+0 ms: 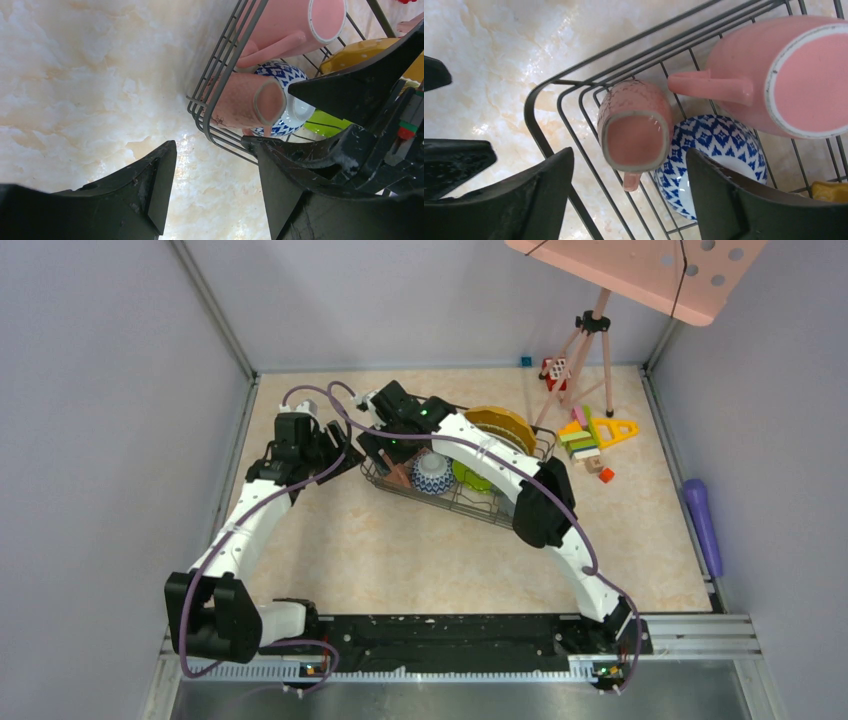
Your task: Load the mixed dishes into the dish rack
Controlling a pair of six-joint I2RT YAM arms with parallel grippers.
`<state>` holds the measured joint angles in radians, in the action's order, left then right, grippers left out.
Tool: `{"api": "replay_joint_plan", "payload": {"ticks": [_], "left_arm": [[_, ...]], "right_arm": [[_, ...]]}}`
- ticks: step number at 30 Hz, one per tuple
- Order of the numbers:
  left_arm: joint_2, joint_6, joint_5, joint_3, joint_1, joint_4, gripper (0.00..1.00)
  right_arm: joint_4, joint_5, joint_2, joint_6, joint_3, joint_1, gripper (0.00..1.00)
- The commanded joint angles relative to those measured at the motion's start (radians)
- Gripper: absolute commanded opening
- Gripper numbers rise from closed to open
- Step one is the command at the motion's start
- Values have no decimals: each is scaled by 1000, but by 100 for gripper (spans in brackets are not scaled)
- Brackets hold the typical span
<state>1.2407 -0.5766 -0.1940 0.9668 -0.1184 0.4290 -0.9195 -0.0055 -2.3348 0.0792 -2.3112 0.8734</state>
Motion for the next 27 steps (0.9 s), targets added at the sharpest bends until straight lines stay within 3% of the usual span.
{"api": "replay_joint_plan", "payload": {"ticks": [1,5,9,14,21,23,25,27], "left_arm": [[-11,2,12,23,-4,-3,67],[-13,1,18,18,-3,1,68],[-22,-5,20,13,-4,1,68],[-67,4,45,-20,-3,-22,69],[-208,101,184,-34,-3,-102,80],[-241,91,251,-48,-3,-125,84],[-284,78,332,-88,-4,-157,97],[-346,80,409,-145,-3,-208,98]], "right_arm": [[78,-33,18,21,4,18,85],[106,-40,55,22,35,18,94],[122,-41,109,16,72,18,94],[237,-28,280,-5,244,16,93],[246,126,427,-8,305,1,96],[293,183,503,13,381,-23,97],[369,217,636,47,515,-63,97],[447,224,770,89,664,-120,97]]}}
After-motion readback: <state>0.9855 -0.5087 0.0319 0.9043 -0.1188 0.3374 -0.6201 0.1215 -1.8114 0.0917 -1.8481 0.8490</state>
